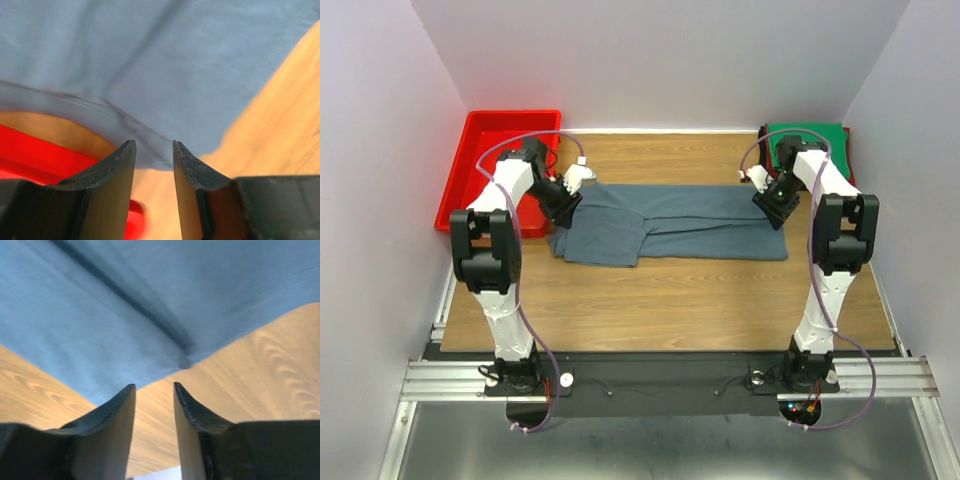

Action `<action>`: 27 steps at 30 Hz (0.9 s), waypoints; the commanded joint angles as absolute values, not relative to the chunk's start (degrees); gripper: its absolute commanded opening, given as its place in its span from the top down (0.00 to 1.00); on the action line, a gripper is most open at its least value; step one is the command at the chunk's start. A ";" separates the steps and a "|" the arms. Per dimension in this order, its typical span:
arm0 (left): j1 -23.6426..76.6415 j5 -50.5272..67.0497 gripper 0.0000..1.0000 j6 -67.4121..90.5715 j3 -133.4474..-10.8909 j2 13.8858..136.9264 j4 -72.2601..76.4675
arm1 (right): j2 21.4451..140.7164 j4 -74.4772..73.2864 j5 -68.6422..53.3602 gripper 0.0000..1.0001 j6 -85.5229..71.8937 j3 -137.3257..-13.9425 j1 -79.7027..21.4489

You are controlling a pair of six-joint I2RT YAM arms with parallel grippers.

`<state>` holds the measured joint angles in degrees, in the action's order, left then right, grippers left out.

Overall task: Fold and stack the t-shirts
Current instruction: Fold the tshirt

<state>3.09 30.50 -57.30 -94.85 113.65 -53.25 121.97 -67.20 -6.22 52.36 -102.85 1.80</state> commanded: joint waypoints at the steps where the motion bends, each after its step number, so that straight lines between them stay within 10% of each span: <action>1: 3.25 31.73 0.53 -49.60 -85.53 105.65 -46.16 | 117.34 -69.70 -9.76 0.61 47.38 -97.57 1.06; 21: 11.42 22.67 0.81 -41.84 -60.91 99.25 -36.47 | 111.20 -53.53 3.60 0.67 46.31 -70.95 3.68; 27: 11.43 28.20 0.68 -39.46 -61.43 93.09 -39.11 | 106.88 -53.79 3.70 0.64 47.38 -70.83 6.15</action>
<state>11.88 24.99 -41.21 -61.01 97.84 -35.07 107.61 -55.42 3.38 46.24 -71.16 4.56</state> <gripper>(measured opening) 0.291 0.348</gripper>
